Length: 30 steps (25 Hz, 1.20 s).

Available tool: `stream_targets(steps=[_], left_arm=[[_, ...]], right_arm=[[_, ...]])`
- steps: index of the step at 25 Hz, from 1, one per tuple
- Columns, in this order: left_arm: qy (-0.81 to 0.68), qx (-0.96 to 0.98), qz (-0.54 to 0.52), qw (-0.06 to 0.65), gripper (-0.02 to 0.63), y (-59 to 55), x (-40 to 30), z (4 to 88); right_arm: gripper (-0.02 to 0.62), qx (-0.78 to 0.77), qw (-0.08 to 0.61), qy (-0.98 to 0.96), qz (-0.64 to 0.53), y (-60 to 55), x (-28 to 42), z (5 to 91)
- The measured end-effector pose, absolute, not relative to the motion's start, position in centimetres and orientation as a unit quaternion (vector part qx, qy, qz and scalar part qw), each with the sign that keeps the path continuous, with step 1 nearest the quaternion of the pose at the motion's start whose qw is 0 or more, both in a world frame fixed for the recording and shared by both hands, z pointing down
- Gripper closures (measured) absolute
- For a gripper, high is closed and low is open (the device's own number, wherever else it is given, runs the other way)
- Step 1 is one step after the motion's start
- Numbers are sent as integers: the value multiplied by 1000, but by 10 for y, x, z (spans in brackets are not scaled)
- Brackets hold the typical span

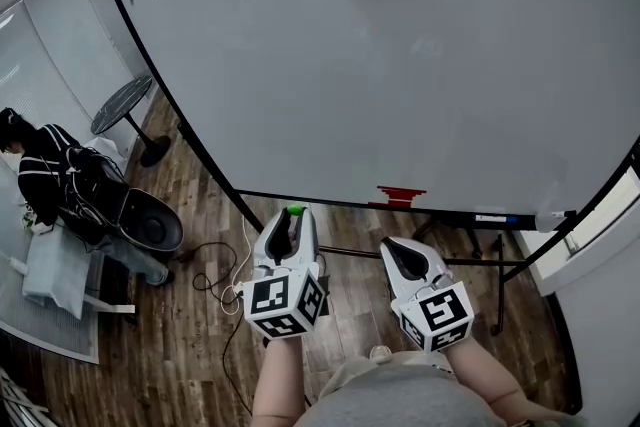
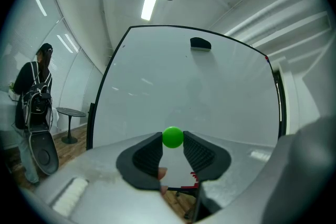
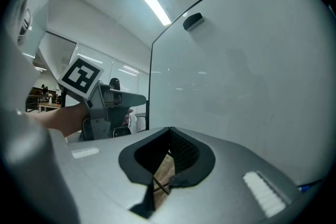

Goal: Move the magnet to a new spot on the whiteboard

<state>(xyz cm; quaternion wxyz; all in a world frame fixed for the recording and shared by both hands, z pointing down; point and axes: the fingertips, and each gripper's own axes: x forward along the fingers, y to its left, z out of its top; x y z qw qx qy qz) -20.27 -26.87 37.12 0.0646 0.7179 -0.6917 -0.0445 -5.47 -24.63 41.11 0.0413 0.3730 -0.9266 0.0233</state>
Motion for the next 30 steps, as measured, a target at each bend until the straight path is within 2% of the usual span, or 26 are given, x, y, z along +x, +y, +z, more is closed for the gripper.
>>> stream_targets(steps=[15, 30], left_arm=[[-663, 744, -43, 66, 469, -268, -187, 362], [-594, 802, -44, 49, 469, -312, -103, 338]], right_arm=[[604, 409, 33, -912, 16, -237, -45, 398], [604, 482, 29, -875, 14, -247, 20, 396]])
